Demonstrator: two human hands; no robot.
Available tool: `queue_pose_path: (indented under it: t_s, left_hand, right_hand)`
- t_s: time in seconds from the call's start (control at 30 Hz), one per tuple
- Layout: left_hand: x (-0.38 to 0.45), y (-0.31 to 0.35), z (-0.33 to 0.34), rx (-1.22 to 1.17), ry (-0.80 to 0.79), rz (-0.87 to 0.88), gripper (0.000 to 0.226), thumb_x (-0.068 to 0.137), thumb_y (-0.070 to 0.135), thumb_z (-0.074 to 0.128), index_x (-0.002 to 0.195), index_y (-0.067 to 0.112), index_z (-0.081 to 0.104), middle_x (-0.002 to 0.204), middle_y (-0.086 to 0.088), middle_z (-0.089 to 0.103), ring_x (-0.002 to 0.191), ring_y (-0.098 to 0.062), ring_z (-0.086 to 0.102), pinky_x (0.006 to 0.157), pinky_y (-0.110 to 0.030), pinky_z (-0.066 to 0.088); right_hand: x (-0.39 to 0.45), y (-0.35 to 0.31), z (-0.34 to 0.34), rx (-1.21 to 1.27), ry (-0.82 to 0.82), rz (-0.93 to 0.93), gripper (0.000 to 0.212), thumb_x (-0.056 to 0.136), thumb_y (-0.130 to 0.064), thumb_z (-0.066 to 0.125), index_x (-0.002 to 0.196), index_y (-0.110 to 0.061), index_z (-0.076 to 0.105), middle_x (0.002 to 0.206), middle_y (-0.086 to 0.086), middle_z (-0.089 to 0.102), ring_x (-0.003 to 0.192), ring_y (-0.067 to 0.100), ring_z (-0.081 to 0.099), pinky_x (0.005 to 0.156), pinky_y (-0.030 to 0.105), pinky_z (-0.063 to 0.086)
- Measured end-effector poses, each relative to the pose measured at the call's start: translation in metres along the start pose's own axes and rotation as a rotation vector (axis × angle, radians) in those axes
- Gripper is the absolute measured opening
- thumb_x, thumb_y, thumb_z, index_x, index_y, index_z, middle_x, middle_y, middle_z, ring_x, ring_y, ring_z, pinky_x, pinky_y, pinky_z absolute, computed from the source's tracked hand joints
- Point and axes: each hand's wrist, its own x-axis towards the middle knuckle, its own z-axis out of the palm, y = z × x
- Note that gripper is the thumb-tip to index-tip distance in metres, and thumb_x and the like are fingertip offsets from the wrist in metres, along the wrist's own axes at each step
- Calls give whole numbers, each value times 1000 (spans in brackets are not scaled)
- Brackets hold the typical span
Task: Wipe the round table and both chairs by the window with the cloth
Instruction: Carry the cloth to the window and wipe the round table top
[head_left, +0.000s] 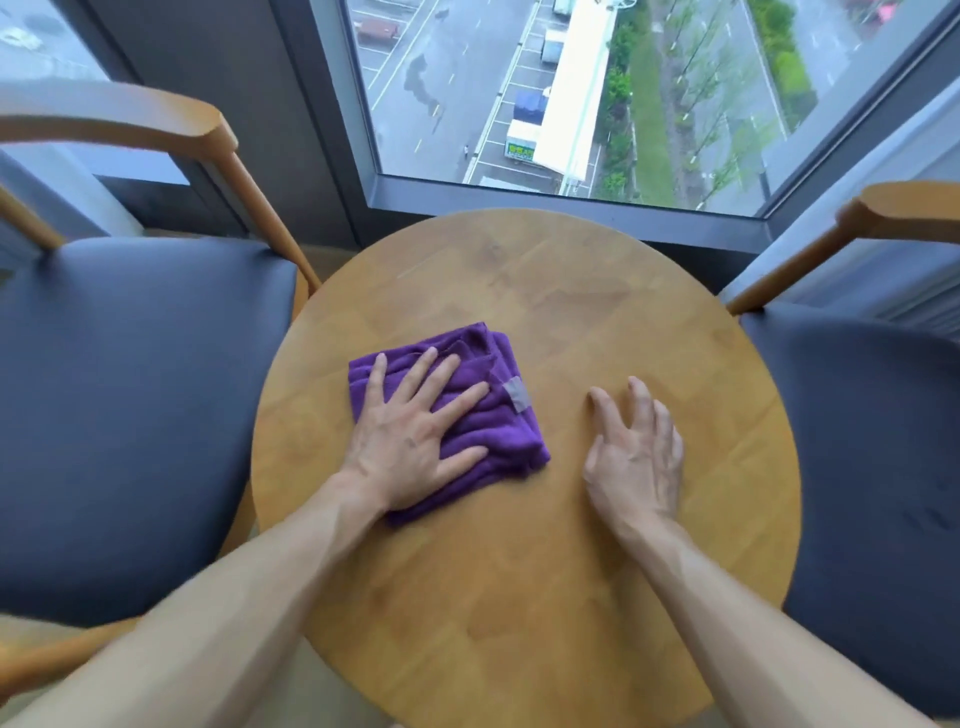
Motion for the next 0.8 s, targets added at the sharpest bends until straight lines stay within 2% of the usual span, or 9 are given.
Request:
queue_pose_path:
  t_s: [0.13,0.2,0.33,0.53,0.63,0.8]
  left_hand:
    - [32,-58,-1,21,-25,-239,75,87,79,19,153,44,28,166,-2,20,154,-25,10,117,-67,4]
    - [55,-73,-1,23,-35,-329,77,86,80,15,153,43,26,166,-3,18,154,-27,8,116,-68,5]
    - [109,-85,0,-11,-15,-415,80,84,82,13,153,41,25,164,-6,18,153,-31,7,115,-70,7]
    - [200,-70,-7,-60,-46,-481,83,85,78,15,155,35,19,161,-13,21,147,-37,19,113,-70,14]
    - [247,-34,-10,-69,-66,-395,80,88,76,19,157,34,15,163,-15,16,149,-39,14,114,-70,5]
    - [291,34,-6,-81,-93,27,75,90,74,18,157,39,13,168,-8,5,154,-33,-1,115,-67,-5]
  right_hand:
    - [44,-31,6,39,-36,-53,58,90,-19,49,144,-37,40,161,-2,20,147,21,18,120,41,14]
    - [63,-48,8,41,-51,-46,55,91,-23,48,144,-37,40,159,-2,25,146,21,20,120,42,15]
    - [93,-72,8,-25,23,-26,50,88,-27,52,138,-32,48,144,6,43,130,29,36,110,47,30]
    - [95,-89,20,-62,127,-4,49,88,-20,58,136,-29,55,137,9,51,126,32,45,110,53,35]
    - [97,-85,22,-86,175,-25,51,83,-20,65,133,-29,58,133,9,56,120,33,51,106,54,40]
    - [97,-79,22,-95,187,-62,50,78,-22,66,128,-28,60,132,7,58,116,31,53,106,51,42]
